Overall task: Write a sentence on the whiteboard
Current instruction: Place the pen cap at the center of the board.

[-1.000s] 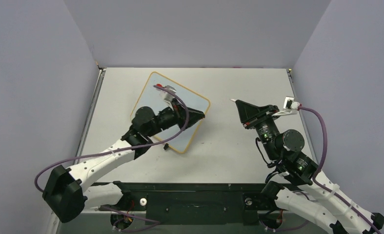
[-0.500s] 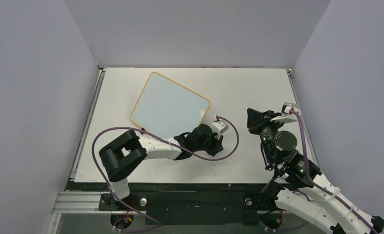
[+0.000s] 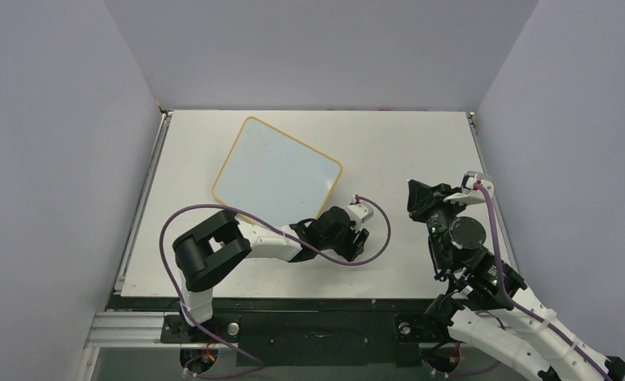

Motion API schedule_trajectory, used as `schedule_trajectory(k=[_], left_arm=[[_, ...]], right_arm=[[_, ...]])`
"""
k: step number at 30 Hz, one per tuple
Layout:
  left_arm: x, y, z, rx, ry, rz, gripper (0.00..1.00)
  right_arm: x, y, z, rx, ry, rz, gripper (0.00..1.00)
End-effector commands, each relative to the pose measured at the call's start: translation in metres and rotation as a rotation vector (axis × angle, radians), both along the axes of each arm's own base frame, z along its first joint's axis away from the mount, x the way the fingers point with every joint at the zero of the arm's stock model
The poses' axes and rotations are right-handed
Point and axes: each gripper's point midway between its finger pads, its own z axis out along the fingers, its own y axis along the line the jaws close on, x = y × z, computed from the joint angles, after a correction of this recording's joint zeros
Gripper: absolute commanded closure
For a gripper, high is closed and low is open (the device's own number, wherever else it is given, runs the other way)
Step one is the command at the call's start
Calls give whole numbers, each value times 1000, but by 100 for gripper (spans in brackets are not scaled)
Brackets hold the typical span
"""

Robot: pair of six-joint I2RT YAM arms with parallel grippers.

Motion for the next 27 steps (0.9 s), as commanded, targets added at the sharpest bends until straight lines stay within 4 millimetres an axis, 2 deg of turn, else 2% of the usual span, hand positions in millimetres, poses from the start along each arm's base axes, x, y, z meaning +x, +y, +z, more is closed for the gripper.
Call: schedule_trajectory(k=[1,2,3,7,8,9,13,14,15,16,17,18,19,23,27], left_arm=[[8,-14,66,-98,-76,-6,44],[9,-11,87,-102,-94,1,44],[11,-10,94,-98,-109,5,44],[23,2,152,-91,-186,64,45],[24,10,153,-59,-187,82,45],[25,13,168,-71,-205,93,46],[23,50,182,-7,-208,186,51],[24,60,181,11,-204,231,56],[24,79,178,53,-208,278,59],[21,92,167,82,-188,314,63],[21,112,168,110,-202,371,65],[17,126,155,136,-182,414,67],[17,144,157,147,-193,469,68],[7,197,136,191,-175,632,69],[2,235,114,187,-117,779,70]], right_arm=[[-1,-8,-1,-10,-4,-29,100],[-1,-9,0,-8,-6,-29,100],[-2,-9,0,-5,-7,-30,100],[-4,-11,2,8,-14,-28,100],[-4,-11,3,10,-15,-28,100],[-5,-12,3,10,-15,-28,100],[-8,-15,6,16,-20,-28,100],[-9,-16,6,14,-20,-29,100],[-10,-18,6,12,-20,-30,100],[-11,-19,5,9,-18,-32,100],[-11,-20,5,8,-18,-34,100],[-12,-21,4,6,-17,-37,100],[-12,-21,4,7,-17,-38,100],[-10,-17,1,11,-9,-28,100],[-8,-10,-1,9,1,-5,100]])
